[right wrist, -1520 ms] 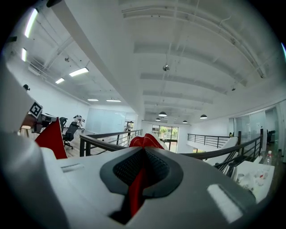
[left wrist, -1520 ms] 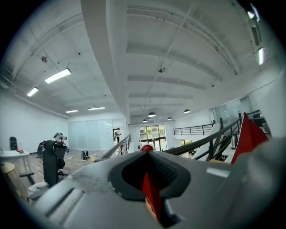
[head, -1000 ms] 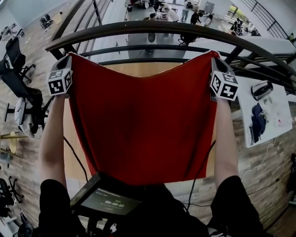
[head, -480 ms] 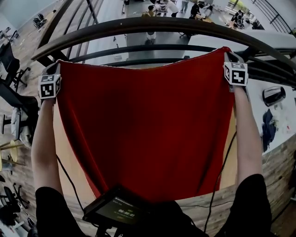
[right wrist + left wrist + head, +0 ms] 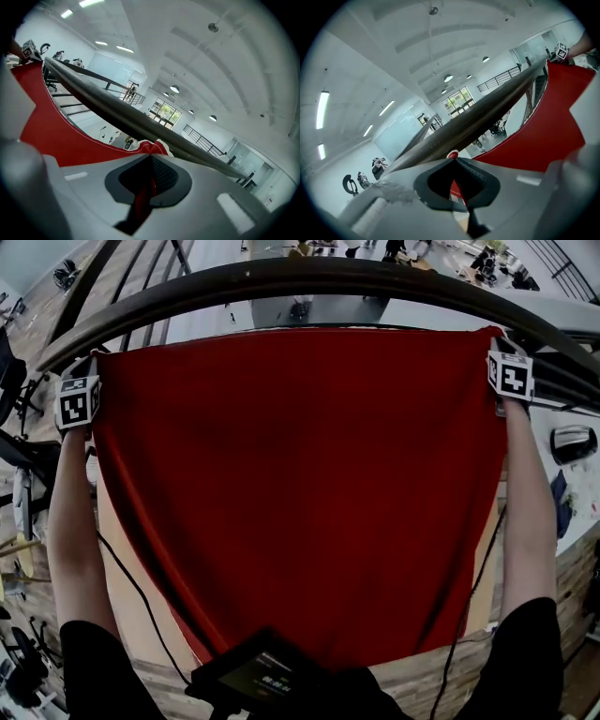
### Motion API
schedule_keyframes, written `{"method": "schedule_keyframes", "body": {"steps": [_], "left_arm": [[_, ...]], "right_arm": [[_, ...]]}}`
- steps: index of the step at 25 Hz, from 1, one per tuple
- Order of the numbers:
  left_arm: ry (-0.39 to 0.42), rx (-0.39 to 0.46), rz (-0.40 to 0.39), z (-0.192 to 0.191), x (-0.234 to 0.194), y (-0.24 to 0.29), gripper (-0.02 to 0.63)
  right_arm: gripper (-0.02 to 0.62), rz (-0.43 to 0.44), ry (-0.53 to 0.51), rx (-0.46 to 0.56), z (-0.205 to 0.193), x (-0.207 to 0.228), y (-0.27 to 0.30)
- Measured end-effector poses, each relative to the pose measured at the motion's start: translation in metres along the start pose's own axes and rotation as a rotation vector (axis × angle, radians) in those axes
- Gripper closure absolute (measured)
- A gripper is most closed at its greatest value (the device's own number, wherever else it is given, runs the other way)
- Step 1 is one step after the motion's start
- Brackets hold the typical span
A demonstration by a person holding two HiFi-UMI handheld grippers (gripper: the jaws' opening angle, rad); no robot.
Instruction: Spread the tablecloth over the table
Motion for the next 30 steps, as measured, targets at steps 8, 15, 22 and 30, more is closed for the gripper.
{"method": "schedule_keyframes", "body": {"steps": [8, 15, 22, 30], "left_arm": [[0.015, -0.089, -0.038, -0.05, 0.044, 0.058, 0.594], [-0.038, -0.145, -0.04, -0.066, 0.067, 0.077, 0.573], [-0.09, -0.18, -0.071, -0.096, 0.067, 0.07, 0.331], [-0.21, 0.04, -0.315, -0.074, 0.193, -0.031, 0.457]], "right_arm": [[0.58, 0.04, -0.041, -0.129, -0.055, -0.028, 0.059], [0.56, 0.105, -0.061, -0.149, -0.071, -0.04, 0.087], [0.416, 0.196, -0.03, -0.165, -0.081, -0.075, 0.077], [0.512, 0.237, 0.144, 0.007, -0.117, -0.122, -0.05]]}}
Point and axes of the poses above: the fingertips, and each gripper's own axes: y forward along the fingers, x to its right, z out of its top, the point moved 2 cm from there along -y, backward along the fingers, and after that the axes turned 7 degrees about -y, right-handed, at the moved point
